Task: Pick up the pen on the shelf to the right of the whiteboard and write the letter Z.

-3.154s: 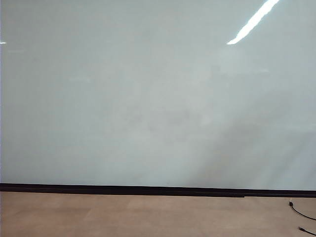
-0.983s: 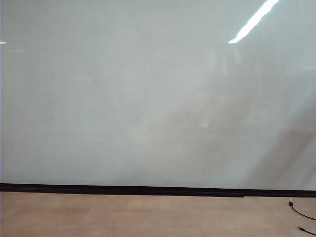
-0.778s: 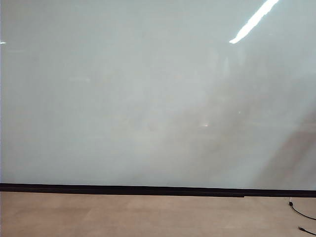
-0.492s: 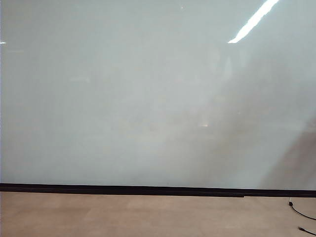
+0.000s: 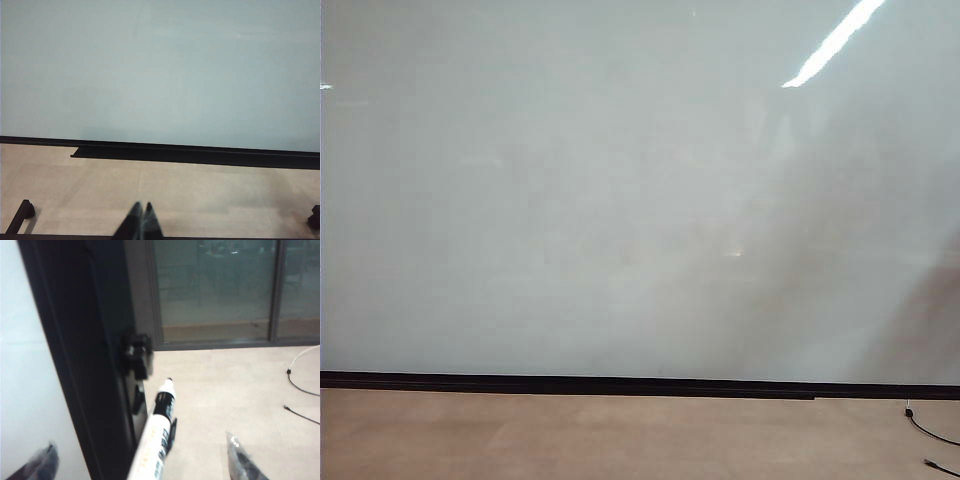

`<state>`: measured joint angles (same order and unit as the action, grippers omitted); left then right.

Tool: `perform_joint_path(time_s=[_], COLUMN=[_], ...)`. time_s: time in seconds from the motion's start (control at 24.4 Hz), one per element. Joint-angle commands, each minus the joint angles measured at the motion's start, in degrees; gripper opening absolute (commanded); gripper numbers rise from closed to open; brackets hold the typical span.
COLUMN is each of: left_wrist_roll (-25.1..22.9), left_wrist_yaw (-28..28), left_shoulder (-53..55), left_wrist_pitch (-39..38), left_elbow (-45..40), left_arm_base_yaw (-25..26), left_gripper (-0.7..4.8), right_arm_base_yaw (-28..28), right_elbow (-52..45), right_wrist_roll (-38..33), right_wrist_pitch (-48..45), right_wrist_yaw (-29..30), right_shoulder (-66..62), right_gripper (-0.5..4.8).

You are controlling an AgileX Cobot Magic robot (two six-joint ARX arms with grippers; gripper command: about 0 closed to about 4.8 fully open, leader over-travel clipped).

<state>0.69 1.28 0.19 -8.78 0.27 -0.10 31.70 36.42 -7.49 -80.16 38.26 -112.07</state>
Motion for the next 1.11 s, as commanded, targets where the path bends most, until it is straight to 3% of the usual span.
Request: perform_joint_path(time_s=[0.04,0.94,1.11], left_wrist_roll=[-0.2,-0.2,-0.2], left_wrist_yaw=[0.0,0.0,0.0], left_shoulder=[0.0,0.0,0.0], left_wrist_pitch=[0.7,0.6,0.6], left_elbow=[0.1,0.1,0.1], left_arm_base_yaw=[0.0,0.0,0.0], left_gripper=[-0.04,-0.05,-0.05], right_arm_base_yaw=[0.0,-1.1,-1.1], right_elbow=[0.2,0.2,0.2], right_wrist_roll=[-0.6,-3.8,-2.9], right_wrist_pitch=[-0.9,1.1,1.6], right_wrist_yaw=[-1.0,-2.5,-2.7], right_shoulder=[-0.1,-0.1,-0.1], right_gripper=[4.3,4.17,3.95])
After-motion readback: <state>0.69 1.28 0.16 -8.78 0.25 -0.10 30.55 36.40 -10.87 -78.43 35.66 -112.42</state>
